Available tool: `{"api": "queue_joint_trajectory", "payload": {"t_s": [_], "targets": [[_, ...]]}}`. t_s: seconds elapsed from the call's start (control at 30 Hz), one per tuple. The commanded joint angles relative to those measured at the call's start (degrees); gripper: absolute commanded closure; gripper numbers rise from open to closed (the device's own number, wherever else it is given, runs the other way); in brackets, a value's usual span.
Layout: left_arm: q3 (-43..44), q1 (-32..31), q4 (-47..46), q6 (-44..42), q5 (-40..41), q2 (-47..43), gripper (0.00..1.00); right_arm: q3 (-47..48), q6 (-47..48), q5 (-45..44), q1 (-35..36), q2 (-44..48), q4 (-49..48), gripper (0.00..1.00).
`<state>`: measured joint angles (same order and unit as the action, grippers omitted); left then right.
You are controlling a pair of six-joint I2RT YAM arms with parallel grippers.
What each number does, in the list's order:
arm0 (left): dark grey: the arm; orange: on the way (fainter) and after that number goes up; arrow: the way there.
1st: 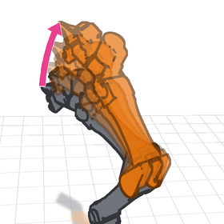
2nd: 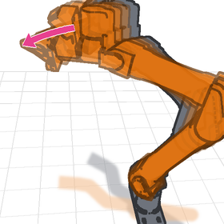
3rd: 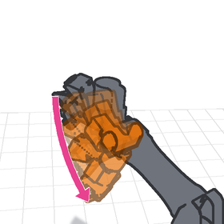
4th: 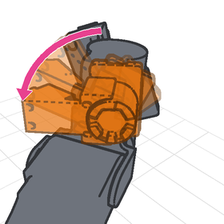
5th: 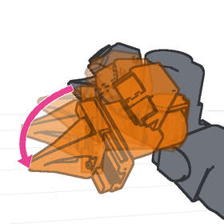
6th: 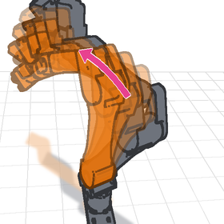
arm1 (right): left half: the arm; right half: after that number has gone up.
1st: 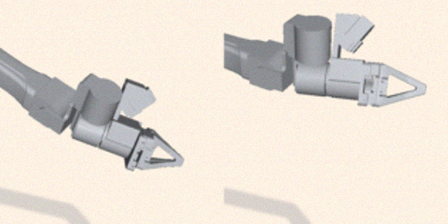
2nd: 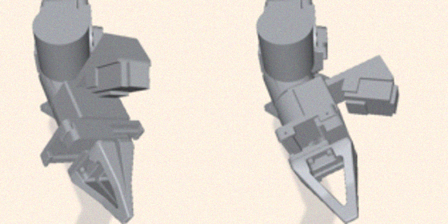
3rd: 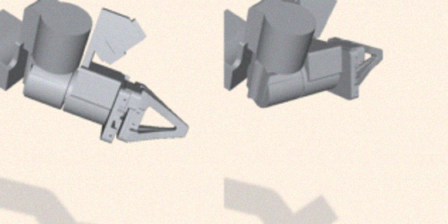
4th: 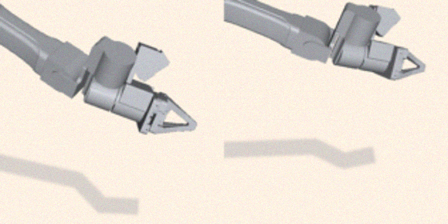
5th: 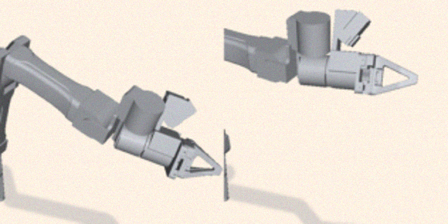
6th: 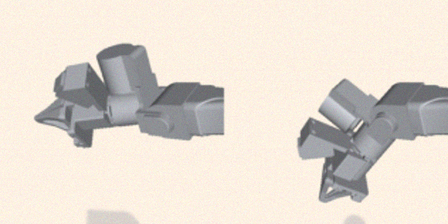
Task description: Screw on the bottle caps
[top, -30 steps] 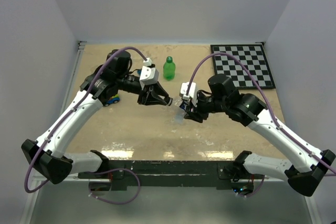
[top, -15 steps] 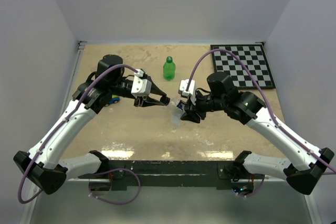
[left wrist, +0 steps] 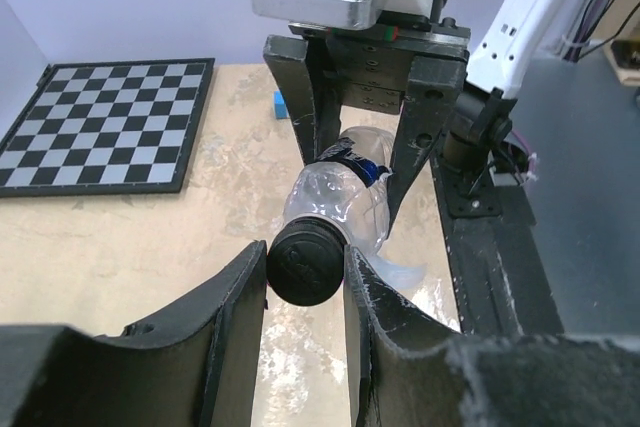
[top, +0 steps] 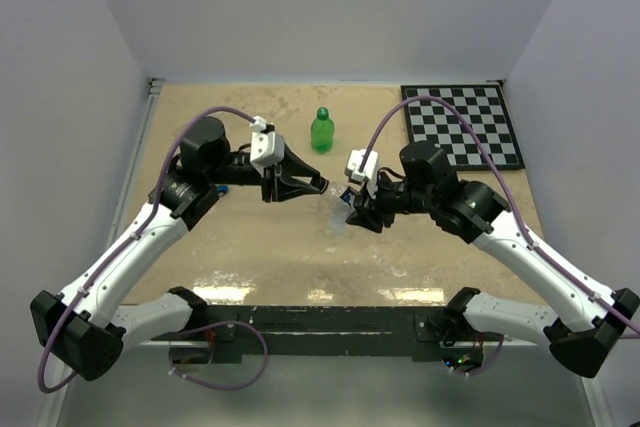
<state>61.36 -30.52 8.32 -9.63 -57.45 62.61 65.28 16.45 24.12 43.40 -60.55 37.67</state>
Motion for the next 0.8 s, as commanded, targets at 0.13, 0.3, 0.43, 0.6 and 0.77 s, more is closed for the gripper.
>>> {"api": "queue_joint_trajectory", "payload": {"t_s": [0.13, 0.3, 0.43, 0.6, 0.77], "targets": [[-5.0, 1.3, -15.4, 20.7, -4.2, 0.8, 1.0, 0.6, -0.5, 0.8, 0.5, 4.0, -15.4, 1.0], [-6.1, 1.5, -19.6, 26.9, -5.1, 1.1, 1.0, 0.4, -0.1, 0.0, 0.5, 4.2, -15.8, 1.0], [-7.9, 1.6, -25.2, 32.2, -5.3, 1.1, 1.0, 0.5, 0.6, -0.8, 0.4, 4.0, -15.6, 1.0], [-7.6, 1.7, -26.3, 35.9, -5.5, 2.3, 1.0, 0.7, 1.8, -1.6, 0.5, 3.6, -14.8, 1.0], [-6.7, 1.7, -25.9, 37.1, -5.7, 3.3, 1.0, 1.4, 3.2, -2.1, 0.5, 2.7, -13.7, 1.0]]}}
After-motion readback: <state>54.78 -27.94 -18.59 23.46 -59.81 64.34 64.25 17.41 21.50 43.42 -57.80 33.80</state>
